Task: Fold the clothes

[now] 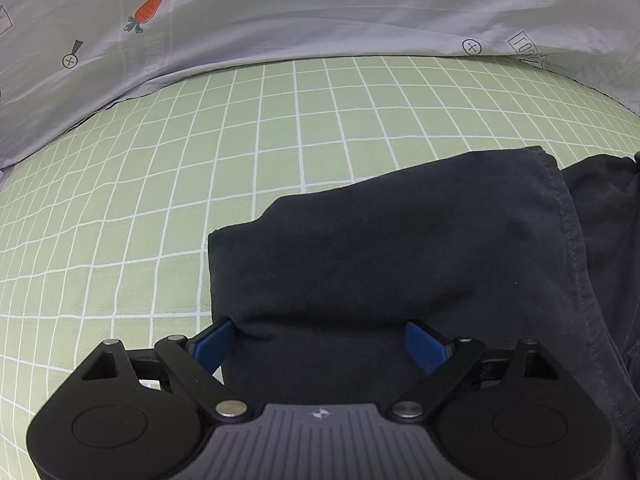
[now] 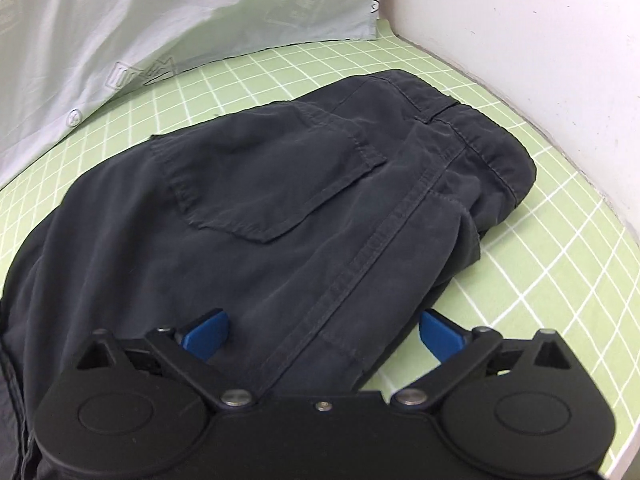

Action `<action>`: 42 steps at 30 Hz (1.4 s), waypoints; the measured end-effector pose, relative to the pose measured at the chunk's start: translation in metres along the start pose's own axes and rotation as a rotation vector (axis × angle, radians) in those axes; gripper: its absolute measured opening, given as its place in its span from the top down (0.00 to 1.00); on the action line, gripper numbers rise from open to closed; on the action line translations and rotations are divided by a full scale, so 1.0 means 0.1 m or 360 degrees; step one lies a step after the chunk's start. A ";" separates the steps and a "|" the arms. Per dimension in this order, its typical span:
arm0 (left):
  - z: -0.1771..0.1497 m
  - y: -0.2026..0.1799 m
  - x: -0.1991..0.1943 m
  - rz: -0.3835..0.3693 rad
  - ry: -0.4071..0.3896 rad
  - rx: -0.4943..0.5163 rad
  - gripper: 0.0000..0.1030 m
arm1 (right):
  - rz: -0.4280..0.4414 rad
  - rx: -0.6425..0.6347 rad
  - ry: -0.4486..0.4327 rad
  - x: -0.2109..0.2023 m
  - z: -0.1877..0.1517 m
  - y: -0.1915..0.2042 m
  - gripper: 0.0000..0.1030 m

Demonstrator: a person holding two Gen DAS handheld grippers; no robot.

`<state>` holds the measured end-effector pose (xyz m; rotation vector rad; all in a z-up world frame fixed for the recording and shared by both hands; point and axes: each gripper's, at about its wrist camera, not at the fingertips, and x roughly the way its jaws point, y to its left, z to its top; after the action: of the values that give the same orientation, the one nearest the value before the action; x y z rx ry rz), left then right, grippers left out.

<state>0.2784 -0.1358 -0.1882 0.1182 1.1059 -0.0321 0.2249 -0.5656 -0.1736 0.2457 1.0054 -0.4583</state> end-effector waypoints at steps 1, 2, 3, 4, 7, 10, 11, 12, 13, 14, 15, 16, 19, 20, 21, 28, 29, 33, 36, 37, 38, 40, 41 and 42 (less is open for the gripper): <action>0.01 0.00 0.03 0.0004 0.0011 -0.0002 0.06 | -0.0008 0.0021 0.0008 0.09 0.07 -0.02 0.00; 0.03 0.00 0.06 0.0012 0.0021 0.0004 0.04 | -0.0013 0.0021 0.0017 0.17 0.14 -0.02 0.00; 0.04 0.00 0.08 0.0019 0.0028 0.0012 0.02 | -0.0017 0.0019 0.0026 0.23 0.21 -0.02 0.00; 0.07 0.01 0.11 0.0016 0.0035 0.0018 0.01 | -0.0014 0.0021 0.0034 0.30 0.27 -0.02 0.00; 0.15 0.05 0.17 -0.0027 0.0065 0.0021 0.00 | -0.0036 0.0028 0.0047 0.39 0.36 0.02 0.00; 0.24 0.04 0.22 -0.0033 0.0087 0.0035 0.00 | -0.0033 0.0039 0.0051 0.44 0.42 0.03 0.00; 0.26 0.03 0.23 -0.0031 0.0090 0.0042 0.00 | -0.0018 0.0060 0.0047 0.43 0.43 0.00 0.00; 0.27 0.03 0.24 -0.0033 0.0096 0.0045 0.00 | -0.0001 0.0083 0.0043 0.42 0.43 -0.03 0.00; 0.28 0.02 0.24 -0.0034 0.0102 0.0047 0.00 | 0.0019 0.0112 0.0034 0.41 0.44 -0.07 0.00; 0.29 0.02 0.25 -0.0036 0.0108 0.0049 0.00 | 0.0041 0.0151 0.0022 0.39 0.44 -0.12 0.00; 0.28 0.01 0.25 -0.0035 0.0109 0.0053 0.00 | 0.0068 0.0196 0.0009 0.37 0.44 -0.19 0.00; 0.28 0.01 0.25 -0.0034 0.0108 0.0054 0.00 | 0.0096 0.0249 -0.0003 0.35 0.44 -0.25 0.00; 0.27 0.01 0.25 -0.0031 0.0102 0.0054 0.00 | 0.0073 0.0340 -0.0016 0.31 0.44 -0.39 0.00; 0.27 0.01 0.25 -0.0030 0.0102 0.0055 0.00 | 0.0031 0.0323 -0.0020 0.31 0.45 -0.41 0.00; 0.27 0.01 0.25 -0.0029 0.0102 0.0057 0.00 | -0.0012 0.0304 -0.0025 0.32 0.47 -0.43 0.00; 0.27 -0.01 0.25 -0.0023 0.0095 0.0052 0.00 | -0.0041 0.0359 -0.0065 0.49 0.57 -0.78 0.00; 0.27 0.00 0.25 -0.0025 0.0095 0.0053 0.00 | -0.0025 0.0372 -0.0066 0.53 0.59 -0.80 0.00; 0.27 0.00 0.25 -0.0024 0.0094 0.0045 0.00 | 0.0023 0.0426 -0.0076 0.64 0.65 -0.87 0.00; 0.26 0.00 0.25 -0.0020 0.0091 0.0033 0.00 | 0.0037 0.0475 -0.0099 0.64 0.66 -0.87 0.06; 0.26 0.00 0.24 -0.0017 0.0090 0.0029 0.00 | 0.0052 0.0482 -0.0108 0.62 0.65 -0.87 0.14; 0.26 -0.01 0.24 -0.0011 0.0091 0.0026 0.00 | 0.0048 0.0477 -0.0122 0.59 0.64 -0.85 0.19; 0.26 -0.03 0.23 0.0007 0.0093 0.0025 0.00 | 0.0047 0.0464 -0.0159 0.52 0.63 -0.84 0.45; 0.26 -0.04 0.22 0.0020 0.0093 0.0026 0.00 | 0.0051 0.0449 -0.0180 0.47 0.62 -0.83 0.53; 0.25 -0.05 0.21 0.0034 0.0094 0.0028 0.00 | 0.0072 0.0430 -0.0194 0.43 0.62 -0.83 0.66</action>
<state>0.3102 -0.1431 -0.1963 0.1474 1.1634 -0.0192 0.2510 -0.6743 -0.1771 0.4761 0.8164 -0.5614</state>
